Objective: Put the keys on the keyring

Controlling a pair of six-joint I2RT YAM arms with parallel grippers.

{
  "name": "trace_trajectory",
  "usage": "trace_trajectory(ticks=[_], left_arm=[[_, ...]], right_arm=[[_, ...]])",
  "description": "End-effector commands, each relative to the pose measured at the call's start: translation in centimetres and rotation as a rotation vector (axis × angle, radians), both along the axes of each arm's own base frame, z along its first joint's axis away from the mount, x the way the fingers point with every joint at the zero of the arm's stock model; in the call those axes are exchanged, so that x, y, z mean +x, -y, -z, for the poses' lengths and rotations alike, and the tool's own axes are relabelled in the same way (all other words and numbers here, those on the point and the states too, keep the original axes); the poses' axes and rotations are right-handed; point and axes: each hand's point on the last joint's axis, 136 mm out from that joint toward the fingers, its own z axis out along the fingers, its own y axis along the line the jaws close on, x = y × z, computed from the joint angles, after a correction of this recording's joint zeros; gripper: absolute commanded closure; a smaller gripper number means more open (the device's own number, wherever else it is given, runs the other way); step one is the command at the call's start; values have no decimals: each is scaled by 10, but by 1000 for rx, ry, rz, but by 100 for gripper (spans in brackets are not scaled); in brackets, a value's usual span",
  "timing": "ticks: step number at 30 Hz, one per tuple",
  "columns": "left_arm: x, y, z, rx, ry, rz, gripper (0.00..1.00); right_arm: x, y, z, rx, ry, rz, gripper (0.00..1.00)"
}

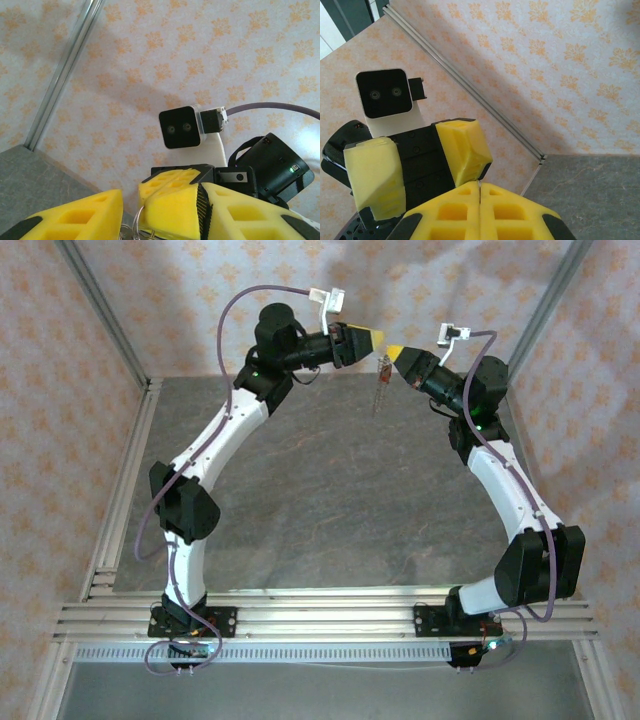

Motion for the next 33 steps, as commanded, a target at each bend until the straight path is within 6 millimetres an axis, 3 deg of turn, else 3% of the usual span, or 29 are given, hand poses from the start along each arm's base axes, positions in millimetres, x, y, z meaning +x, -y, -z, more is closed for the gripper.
trace_trajectory(ticks=[1, 12, 19, 28, 33], left_arm=[[-5, 6, -7, -19, 18, 56, 56], [-6, 16, 6, -4, -5, 89, 58], [-16, 24, 5, -1, 3, 139, 64], [-19, 24, 3, -11, 9, 139, 83], [-21, 26, 3, -17, 7, 156, 82]], right_arm=[[-12, 2, -28, 1, 101, -1, 100], [-13, 3, -29, 3, 106, 4, 100], [-12, 4, -28, 3, 105, 9, 100], [-12, 4, -26, 4, 100, 13, 100], [-12, 5, -27, 7, 101, 20, 100]])
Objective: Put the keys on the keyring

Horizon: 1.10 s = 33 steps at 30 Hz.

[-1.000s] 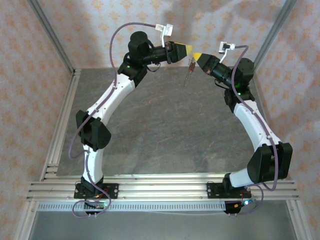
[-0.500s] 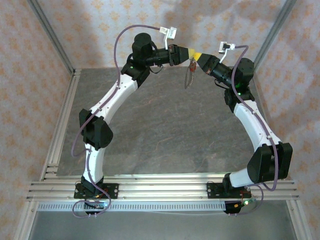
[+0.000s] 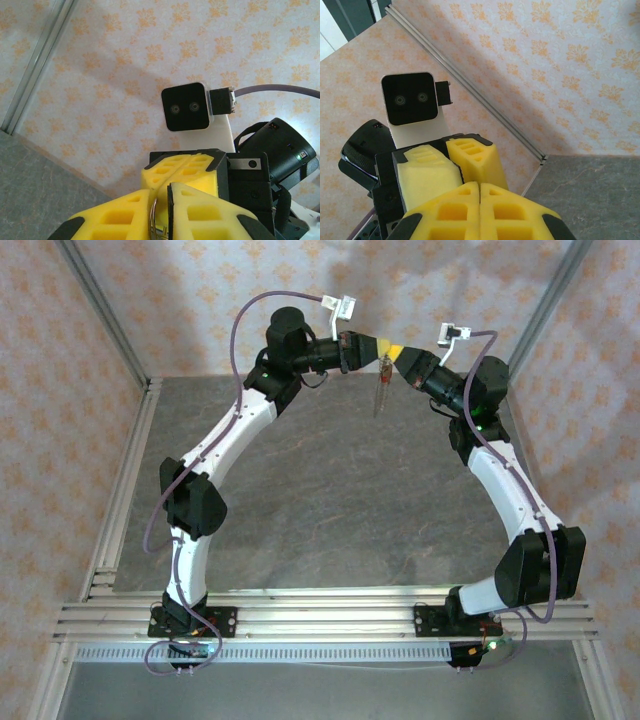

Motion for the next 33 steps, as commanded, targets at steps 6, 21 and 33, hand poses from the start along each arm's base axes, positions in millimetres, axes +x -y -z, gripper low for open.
trace_trajectory(ticks=[6, 21, 33], left_arm=[[-24, 9, -15, -23, 68, 82, 79], [-27, 13, -6, 4, 88, 59, 100], [-18, 5, -14, -55, 115, -9, 100]], right_arm=[[-8, 6, -24, 9, 92, 27, 100], [-9, 8, -28, 28, 92, 37, 100], [-11, 14, -38, 23, 97, 82, 86]])
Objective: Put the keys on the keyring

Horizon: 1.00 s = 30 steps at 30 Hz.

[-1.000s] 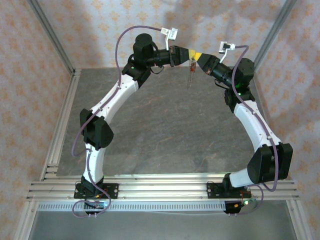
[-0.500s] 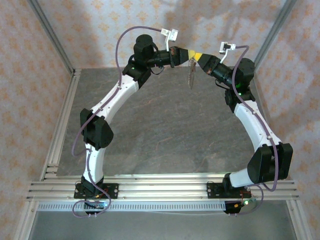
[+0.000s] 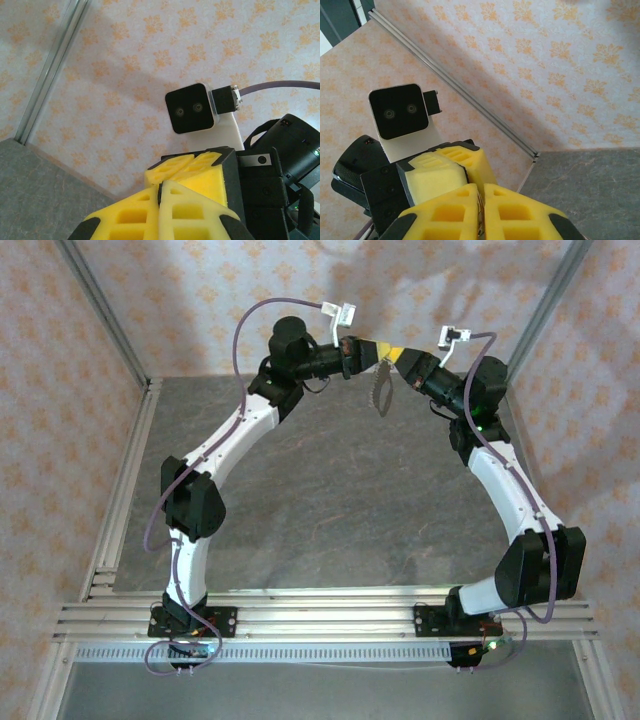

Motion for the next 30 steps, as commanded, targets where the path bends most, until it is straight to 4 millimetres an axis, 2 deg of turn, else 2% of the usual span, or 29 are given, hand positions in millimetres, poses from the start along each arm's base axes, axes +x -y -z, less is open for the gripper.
trace_trajectory(ticks=[1, 3, 5, 16, 19, 30], left_arm=[[-24, 2, -28, -44, 61, 37, 100], [-22, 1, -28, -50, 59, 32, 100], [-20, 0, -29, -56, 58, 28, 100], [-20, -4, -36, -69, 70, 38, 100], [-20, -3, -37, -69, 71, 45, 100], [-32, -4, -47, -72, 100, 110, 100]], right_arm=[[-17, 9, -47, 20, 144, 44, 82], [-17, 12, -48, 24, 143, 52, 70], [-18, 16, -48, 29, 146, 63, 64], [-25, 39, -54, 56, 159, 135, 59], [-26, 39, -44, 31, 141, 140, 58], [-21, 45, 27, -123, 13, 204, 53]])
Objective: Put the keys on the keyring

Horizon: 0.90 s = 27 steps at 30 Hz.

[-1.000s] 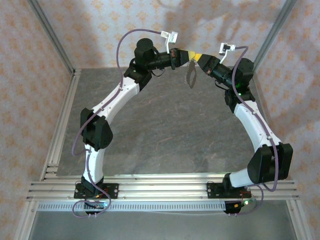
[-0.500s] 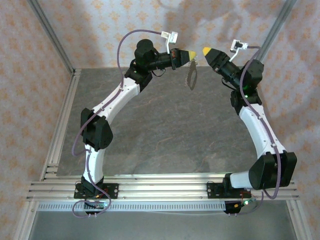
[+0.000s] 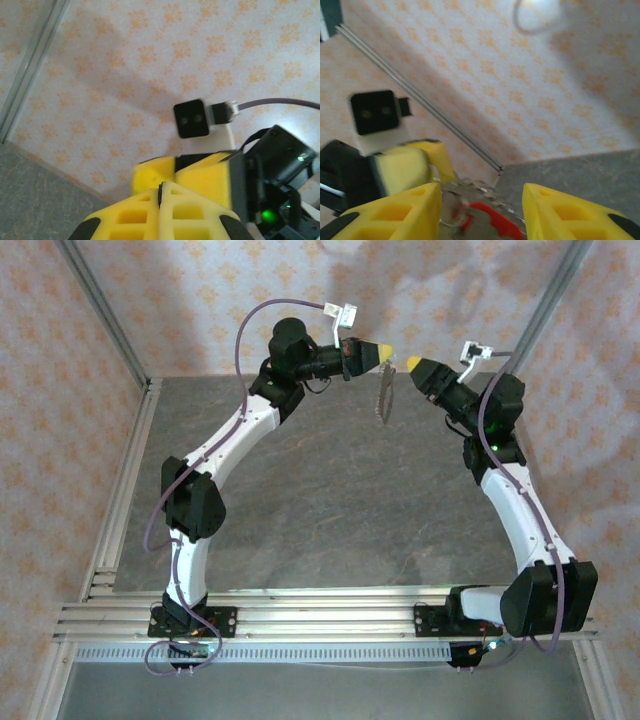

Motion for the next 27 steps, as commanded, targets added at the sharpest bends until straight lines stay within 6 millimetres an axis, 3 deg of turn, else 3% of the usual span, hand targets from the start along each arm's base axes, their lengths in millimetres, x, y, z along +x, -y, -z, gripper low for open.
trace_trajectory(ticks=[1, 5, 10, 27], left_arm=[[-23, -7, -43, -54, 118, 55, 100], [-31, -6, -49, -53, 137, 93, 100], [-36, -6, -53, -49, 153, 126, 100], [-44, -5, -52, -21, 160, 165, 100]], right_arm=[[-5, 3, 11, -60, 10, 16, 53], [-9, 0, 24, -87, 0, -4, 52], [-19, -11, 25, -130, 20, -63, 52], [-31, -43, -6, -172, 118, -194, 50]])
